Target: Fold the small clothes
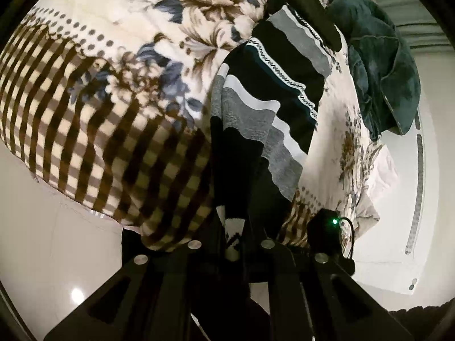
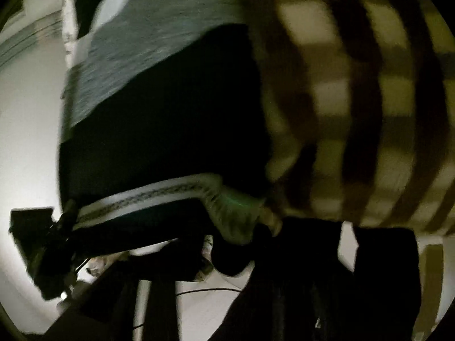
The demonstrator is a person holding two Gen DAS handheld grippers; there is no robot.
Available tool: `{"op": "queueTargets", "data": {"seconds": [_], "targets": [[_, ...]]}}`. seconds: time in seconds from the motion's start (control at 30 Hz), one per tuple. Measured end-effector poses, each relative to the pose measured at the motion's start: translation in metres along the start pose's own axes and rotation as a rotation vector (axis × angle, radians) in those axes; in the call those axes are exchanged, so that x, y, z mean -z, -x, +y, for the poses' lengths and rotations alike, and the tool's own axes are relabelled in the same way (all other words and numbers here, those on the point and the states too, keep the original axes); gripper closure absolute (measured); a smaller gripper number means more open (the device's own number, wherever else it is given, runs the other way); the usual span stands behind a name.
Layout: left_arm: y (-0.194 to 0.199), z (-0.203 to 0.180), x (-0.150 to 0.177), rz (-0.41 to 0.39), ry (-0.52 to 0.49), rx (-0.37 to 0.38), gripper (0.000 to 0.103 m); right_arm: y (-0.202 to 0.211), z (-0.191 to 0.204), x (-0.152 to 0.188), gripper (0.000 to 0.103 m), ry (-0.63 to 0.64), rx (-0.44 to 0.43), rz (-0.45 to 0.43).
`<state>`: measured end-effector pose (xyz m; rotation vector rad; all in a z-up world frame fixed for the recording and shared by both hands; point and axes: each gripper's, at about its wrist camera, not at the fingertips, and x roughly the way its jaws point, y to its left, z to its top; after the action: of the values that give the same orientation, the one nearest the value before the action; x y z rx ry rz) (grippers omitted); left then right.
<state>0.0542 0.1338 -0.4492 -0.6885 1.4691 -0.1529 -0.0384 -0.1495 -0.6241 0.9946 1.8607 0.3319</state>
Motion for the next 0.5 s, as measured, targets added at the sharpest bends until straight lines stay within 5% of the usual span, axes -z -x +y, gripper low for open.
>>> {"op": "queueTargets", "data": {"seconds": [0.17, 0.2, 0.23, 0.5], "targets": [[-0.006, 0.006, 0.001, 0.006, 0.001, -0.015, 0.095, -0.022, -0.002, -0.016, 0.057, -0.046, -0.048, 0.018], [-0.007, 0.007, 0.001, 0.006, 0.003, -0.018, 0.095, -0.023, -0.001, -0.014, 0.07, -0.055, -0.054, 0.004], [-0.007, 0.008, 0.002, 0.007, 0.005, -0.021, 0.095, -0.024, -0.001, -0.011, 0.095, -0.06, -0.062, 0.004], [0.001, 0.011, 0.005, 0.0, 0.011, -0.017, 0.095, 0.025, 0.021, 0.025, 0.095, -0.023, -0.085, -0.066]]}}
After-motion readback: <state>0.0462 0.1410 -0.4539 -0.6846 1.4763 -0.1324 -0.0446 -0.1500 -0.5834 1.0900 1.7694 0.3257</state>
